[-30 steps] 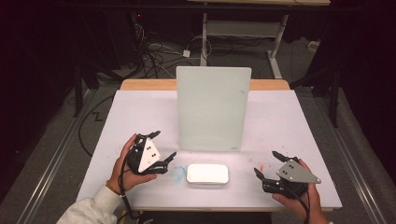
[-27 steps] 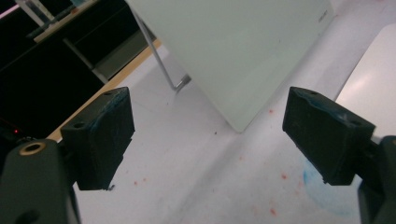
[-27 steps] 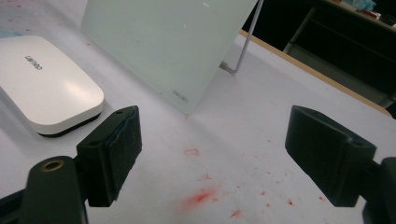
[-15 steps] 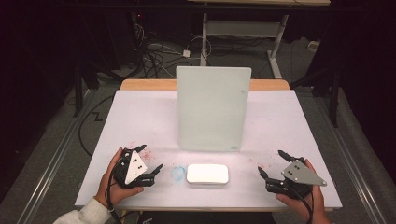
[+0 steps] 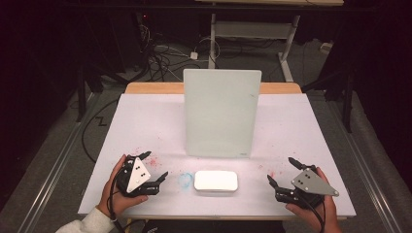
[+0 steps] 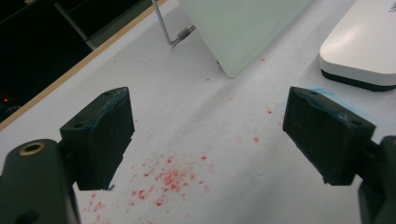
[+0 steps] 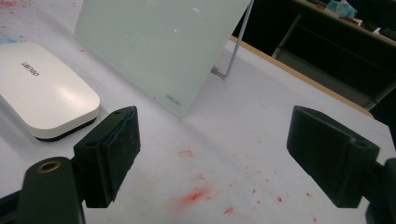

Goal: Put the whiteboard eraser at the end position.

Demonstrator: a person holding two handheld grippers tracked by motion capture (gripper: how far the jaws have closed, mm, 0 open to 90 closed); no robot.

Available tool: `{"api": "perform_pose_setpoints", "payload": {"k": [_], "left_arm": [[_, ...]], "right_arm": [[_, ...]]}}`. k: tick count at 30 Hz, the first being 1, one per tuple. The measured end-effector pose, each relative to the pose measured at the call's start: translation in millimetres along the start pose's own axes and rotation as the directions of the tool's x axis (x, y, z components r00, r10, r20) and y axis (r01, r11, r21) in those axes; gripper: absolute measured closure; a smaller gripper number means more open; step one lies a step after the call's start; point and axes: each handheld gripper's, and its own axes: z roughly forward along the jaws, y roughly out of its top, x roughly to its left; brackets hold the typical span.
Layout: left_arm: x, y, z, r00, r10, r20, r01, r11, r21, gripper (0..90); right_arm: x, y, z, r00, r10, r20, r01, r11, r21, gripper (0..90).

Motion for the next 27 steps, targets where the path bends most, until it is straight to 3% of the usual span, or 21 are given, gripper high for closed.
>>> {"api": "perform_pose_setpoints", "payload": {"k": [27], "left_arm": [[1.4,-0.3,5.6,1.0000,0.001,0.003,-0.001,0.9997,0.023,16.2]], "right_arm": [[-0.7,-2.8,2.7,0.9999,-0.001,-0.013,0.001,1.000,0.011,18.6]]}}
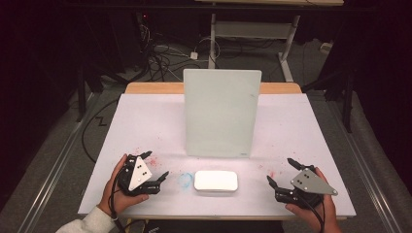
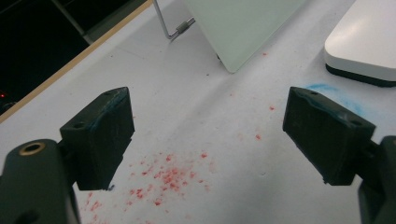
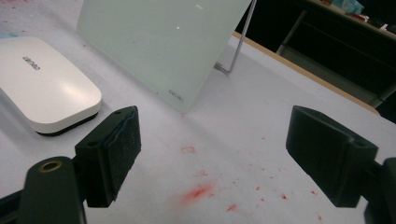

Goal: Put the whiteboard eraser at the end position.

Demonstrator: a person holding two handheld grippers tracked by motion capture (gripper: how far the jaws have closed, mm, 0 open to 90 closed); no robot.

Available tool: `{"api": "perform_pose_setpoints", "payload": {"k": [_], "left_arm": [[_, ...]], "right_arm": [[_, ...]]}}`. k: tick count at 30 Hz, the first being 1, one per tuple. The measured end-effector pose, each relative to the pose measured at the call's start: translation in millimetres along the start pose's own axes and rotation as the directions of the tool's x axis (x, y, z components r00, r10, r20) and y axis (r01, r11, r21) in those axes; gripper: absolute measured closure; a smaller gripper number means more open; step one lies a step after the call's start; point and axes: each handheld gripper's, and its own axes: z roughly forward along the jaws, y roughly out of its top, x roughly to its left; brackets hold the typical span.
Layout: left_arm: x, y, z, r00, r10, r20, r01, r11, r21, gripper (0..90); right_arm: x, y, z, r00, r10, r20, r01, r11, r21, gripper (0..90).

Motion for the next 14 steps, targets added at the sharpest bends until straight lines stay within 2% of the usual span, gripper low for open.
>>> {"api": "perform_pose_setpoints", "payload": {"k": [14], "left_arm": [[2.3,-0.1,5.2,0.9999,-0.009,0.007,0.009,0.9999,0.010,16.2]], "right_arm": [[-2.0,-2.4,1.7,0.9999,0.011,-0.001,-0.011,1.000,0.010,18.9]]}}
